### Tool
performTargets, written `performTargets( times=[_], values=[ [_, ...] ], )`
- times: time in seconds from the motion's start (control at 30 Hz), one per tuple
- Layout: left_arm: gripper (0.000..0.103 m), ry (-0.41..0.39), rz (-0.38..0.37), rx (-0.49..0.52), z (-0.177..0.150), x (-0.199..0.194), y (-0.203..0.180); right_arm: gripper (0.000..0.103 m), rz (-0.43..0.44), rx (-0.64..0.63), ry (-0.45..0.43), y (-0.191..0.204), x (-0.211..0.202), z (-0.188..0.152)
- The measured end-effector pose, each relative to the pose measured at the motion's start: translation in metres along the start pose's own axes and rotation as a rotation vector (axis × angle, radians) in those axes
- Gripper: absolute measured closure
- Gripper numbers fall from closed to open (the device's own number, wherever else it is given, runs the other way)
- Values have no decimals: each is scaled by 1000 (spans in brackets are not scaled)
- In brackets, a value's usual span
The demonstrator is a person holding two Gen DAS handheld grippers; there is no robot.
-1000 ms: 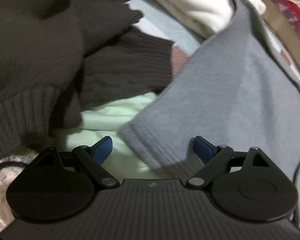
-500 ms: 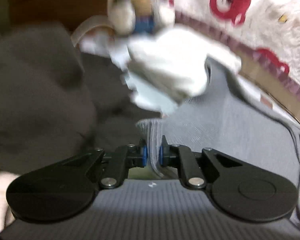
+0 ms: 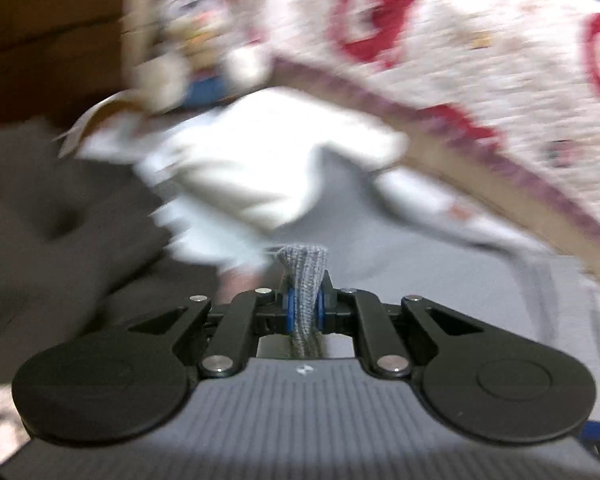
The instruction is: Fold clothes
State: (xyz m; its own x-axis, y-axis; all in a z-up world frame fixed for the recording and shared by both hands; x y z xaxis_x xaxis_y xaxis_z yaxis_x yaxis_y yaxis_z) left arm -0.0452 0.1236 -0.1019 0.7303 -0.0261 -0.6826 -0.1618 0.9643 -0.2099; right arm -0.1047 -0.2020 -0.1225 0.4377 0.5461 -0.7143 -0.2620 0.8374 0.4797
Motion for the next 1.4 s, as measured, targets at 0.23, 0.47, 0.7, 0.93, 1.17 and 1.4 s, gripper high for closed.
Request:
performTargets(
  times=[0.23,0.47,0.7,0.93,1.17,1.4],
  values=[
    [95,-24,-444,378,29,-39,-198,48,53,491,-223,-91,-106,4],
    [94,371,-779,590,-88,-21,-349,47,-30,741,-306,-169,-141,-60],
    [82,732,-741,497,-143,30,-331,46,118,898,-292,-192,-118,-98],
    [60,533,-698,468,-75,0,-268,43,365,924,-302,-174,-111,-93],
    [62,520,-419,505,-79,39,-204,35,198,796,-208,-164,-99,-82],
    [62,575,-406,786,-107,36,-220,32,69,837,-22,-179,-62,-54]
  ],
)
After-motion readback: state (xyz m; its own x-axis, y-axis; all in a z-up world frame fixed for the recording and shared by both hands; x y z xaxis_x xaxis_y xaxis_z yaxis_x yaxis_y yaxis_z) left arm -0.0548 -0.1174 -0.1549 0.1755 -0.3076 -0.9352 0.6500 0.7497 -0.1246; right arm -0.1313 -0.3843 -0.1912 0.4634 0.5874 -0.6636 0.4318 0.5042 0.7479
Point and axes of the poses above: each gripper's, at about its wrist camera, not at the fingertips, and x roughly the way its jaws point, y to its left, z to its top, the point moved 6 cm from there along x, roughly the way its jaws point, and after that the axes turned 8 degrees about y, right-handed, at the moved point
